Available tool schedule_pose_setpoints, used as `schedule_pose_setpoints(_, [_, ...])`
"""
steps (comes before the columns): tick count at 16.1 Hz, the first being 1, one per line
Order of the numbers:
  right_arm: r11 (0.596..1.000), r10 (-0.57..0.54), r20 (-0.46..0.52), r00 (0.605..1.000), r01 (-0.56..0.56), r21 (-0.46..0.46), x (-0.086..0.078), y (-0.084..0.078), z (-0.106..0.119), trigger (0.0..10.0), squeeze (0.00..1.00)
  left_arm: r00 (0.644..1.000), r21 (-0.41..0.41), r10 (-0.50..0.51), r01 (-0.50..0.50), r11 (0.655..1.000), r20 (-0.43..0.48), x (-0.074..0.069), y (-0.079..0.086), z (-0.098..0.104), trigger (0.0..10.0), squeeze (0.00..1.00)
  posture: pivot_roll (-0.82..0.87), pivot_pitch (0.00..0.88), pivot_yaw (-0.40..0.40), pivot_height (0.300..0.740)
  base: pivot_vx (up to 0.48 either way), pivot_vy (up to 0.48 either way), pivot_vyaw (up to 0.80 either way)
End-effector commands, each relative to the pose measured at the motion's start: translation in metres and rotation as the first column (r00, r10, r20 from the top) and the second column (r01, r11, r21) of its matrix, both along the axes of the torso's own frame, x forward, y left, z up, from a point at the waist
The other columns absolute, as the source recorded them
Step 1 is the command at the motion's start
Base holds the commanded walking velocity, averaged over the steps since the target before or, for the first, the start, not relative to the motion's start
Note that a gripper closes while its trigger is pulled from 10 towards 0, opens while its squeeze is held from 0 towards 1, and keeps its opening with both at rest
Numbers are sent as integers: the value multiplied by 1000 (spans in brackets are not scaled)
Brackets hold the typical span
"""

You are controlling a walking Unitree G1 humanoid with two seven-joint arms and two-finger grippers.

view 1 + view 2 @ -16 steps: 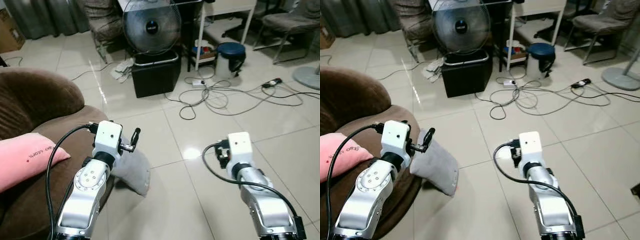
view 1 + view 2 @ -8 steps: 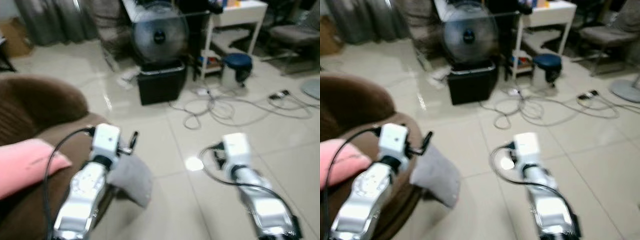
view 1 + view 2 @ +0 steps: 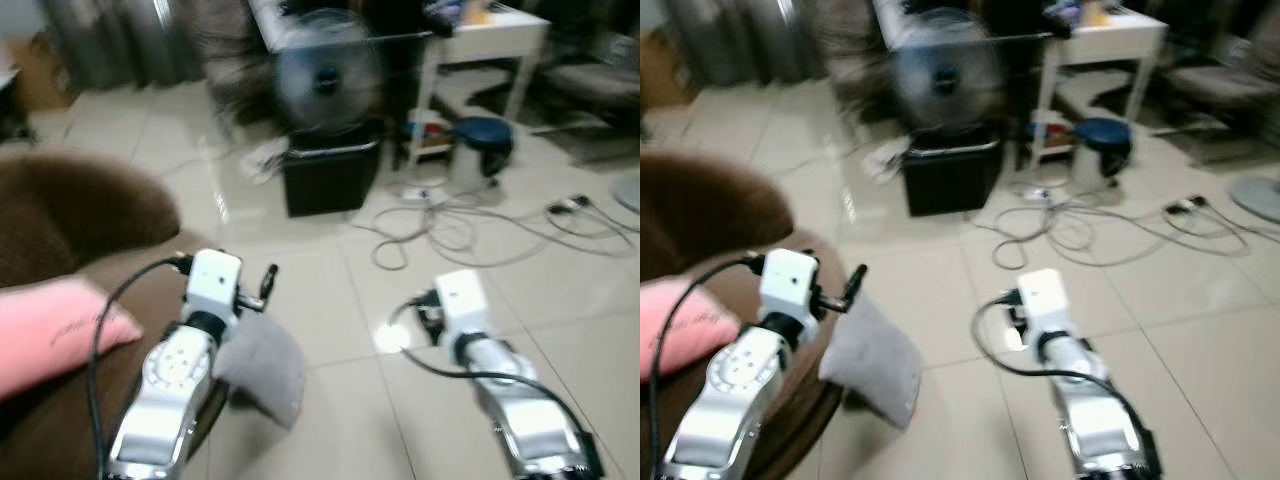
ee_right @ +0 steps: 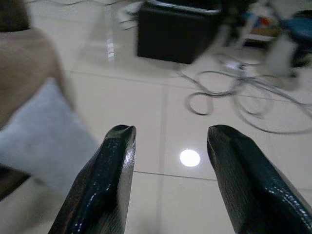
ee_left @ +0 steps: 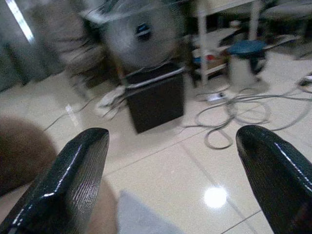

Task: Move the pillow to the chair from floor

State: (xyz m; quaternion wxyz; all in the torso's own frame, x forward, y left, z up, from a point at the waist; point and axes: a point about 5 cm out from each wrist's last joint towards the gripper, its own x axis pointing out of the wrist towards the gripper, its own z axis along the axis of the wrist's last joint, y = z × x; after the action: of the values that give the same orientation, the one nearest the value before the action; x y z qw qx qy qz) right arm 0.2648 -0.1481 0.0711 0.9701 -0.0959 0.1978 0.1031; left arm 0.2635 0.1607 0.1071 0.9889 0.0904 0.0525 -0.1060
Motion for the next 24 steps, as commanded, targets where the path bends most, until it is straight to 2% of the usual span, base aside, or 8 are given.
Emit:
schedule_pose_setpoints(1, [1000, -20, 11, 1000, 20, -4, 1, -7, 3, 10000, 0, 1000, -4, -1, 1, 1000, 10, 2, -1, 3, 10000, 0, -36, 0, 57, 740, 304, 0, 0])
schedule_pose_setpoints(12, [998, -54, -3, 999, 54, -17, 0, -12, -1, 10000, 0, 1000, 2, -11, 11, 1000, 3, 1, -1, 2, 10000, 0, -36, 0, 59, 740, 296, 0, 0])
schedule_pose_setpoints(24, [995, -97, 0, 995, 97, -19, 0, -17, -1, 10000, 0, 1000, 12, 6, -6, 1000, -15, 5, -3, -3, 10000, 0, -49, 0, 74, 740, 0, 0, 0])
